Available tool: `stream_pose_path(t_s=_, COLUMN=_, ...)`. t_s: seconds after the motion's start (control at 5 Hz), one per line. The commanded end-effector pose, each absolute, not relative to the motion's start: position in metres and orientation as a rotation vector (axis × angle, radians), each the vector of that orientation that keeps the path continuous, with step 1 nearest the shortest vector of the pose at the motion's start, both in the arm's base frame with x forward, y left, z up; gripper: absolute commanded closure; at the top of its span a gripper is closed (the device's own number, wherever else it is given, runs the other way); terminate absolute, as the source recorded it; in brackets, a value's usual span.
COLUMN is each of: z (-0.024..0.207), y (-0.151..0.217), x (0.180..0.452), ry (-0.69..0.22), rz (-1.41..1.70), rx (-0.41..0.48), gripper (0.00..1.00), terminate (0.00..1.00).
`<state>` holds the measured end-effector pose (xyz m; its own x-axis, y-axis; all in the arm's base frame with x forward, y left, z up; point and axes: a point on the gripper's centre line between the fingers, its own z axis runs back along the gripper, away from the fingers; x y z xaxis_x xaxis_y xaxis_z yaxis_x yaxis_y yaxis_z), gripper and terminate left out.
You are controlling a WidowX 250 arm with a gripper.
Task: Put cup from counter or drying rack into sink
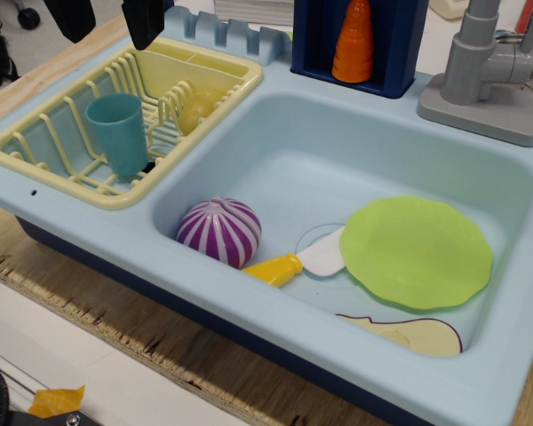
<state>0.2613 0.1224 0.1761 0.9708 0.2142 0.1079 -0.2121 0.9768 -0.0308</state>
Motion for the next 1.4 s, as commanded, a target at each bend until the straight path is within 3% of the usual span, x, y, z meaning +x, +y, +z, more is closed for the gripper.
stream_pose_path(t_s=0.0, z=0.176, y=0.122, x=0.261, ry=-0.111, rz=0.215, rx=-0.019, gripper=0.0, terminate=0.0)
stream_pose_path(t_s=1.0, z=0.106, y=0.119, x=0.259, ry=-0.062, rz=0.236, rx=-0.149, gripper=0.0, terminate=0.0)
stream_pose_path(t_s=1.2, z=0.094, y=0.121, x=0.26, ry=-0.022, rz=0.25, rx=-0.164, gripper=1.0, terminate=0.0)
